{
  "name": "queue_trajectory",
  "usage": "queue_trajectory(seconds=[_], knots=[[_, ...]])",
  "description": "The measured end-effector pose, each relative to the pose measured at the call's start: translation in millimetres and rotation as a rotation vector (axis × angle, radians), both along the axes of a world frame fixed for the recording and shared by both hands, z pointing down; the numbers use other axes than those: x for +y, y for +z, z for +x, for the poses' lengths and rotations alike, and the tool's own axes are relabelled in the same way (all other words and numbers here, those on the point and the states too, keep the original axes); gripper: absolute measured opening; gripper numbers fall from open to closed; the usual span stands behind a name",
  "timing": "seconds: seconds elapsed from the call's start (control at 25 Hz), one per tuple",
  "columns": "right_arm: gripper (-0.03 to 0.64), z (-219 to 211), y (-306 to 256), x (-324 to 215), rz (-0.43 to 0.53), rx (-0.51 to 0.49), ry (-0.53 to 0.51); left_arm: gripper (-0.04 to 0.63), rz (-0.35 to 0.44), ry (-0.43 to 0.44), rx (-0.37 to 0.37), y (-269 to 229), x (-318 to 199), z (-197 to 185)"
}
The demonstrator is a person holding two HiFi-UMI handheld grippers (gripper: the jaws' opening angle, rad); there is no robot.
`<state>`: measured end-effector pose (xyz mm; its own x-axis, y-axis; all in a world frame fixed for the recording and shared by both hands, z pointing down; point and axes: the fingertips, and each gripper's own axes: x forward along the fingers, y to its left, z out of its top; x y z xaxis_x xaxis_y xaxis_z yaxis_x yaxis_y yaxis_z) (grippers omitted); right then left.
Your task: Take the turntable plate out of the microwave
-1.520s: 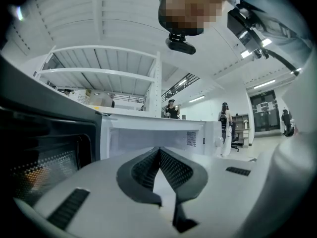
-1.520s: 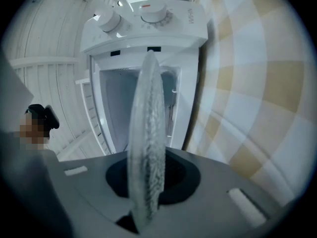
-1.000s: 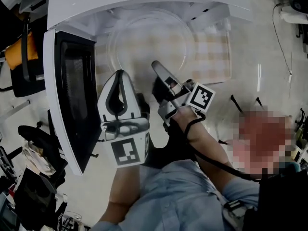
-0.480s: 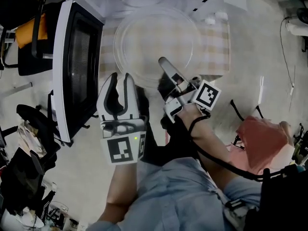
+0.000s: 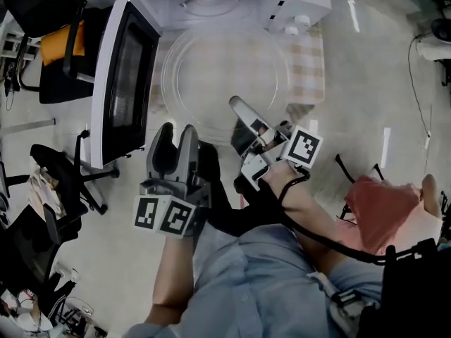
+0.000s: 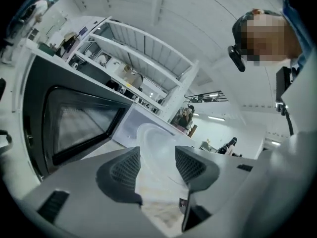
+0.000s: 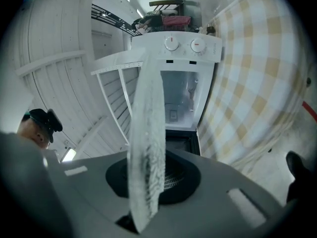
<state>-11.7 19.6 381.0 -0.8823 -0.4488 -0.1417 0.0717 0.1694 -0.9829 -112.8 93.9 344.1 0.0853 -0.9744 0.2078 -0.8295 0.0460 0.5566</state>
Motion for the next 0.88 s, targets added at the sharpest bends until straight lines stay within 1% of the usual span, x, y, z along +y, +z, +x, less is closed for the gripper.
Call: queue_trajectory(seconds=[0.2,0.32,0.4,0.52,0.6,0.64,0.72,0.88], knots=[[0.026,8.7,-19.2,10.9,0.016,-0.019,-0.015,0.218,0.039,0.014,0.061,-10.9,1.5,8.2],[0.027,11.2,-29.7,12.2,0.014,-0.054,-0.019,0.218,0.033,0.015,0.138,-4.0,-0.8,10.4],[0.026,10.6,-36.1,13.6,0.037,-0.053,-0.032,0.218,0.042,0.017,0.186,-3.5,-3.5,12.9],[0.028,6.6,-43.1,16.0,0.054,-0.052,-0.06,0.218,0.054,0.024,0.225,-7.5,-12.3,14.6],[0.027,4.6,-46.4,17.4,0.06,-0.044,-0.071,0.216,0.052,0.013,0.239,-9.8,-18.0,10.7],[0.028,3.7,-47.3,17.7,0.063,-0.036,-0.075,0.203,0.053,0.008,0.237,-12.3,-20.4,8.1],[0.028,2.2,-48.2,16.5,0.059,-0.026,-0.078,0.129,0.06,0.01,0.23,-18.5,-24.8,4.7],[0.028,1.5,-53.0,10.5,0.048,-0.033,-0.063,0.107,0.076,0.024,0.264,-26.2,-32.0,3.2]])
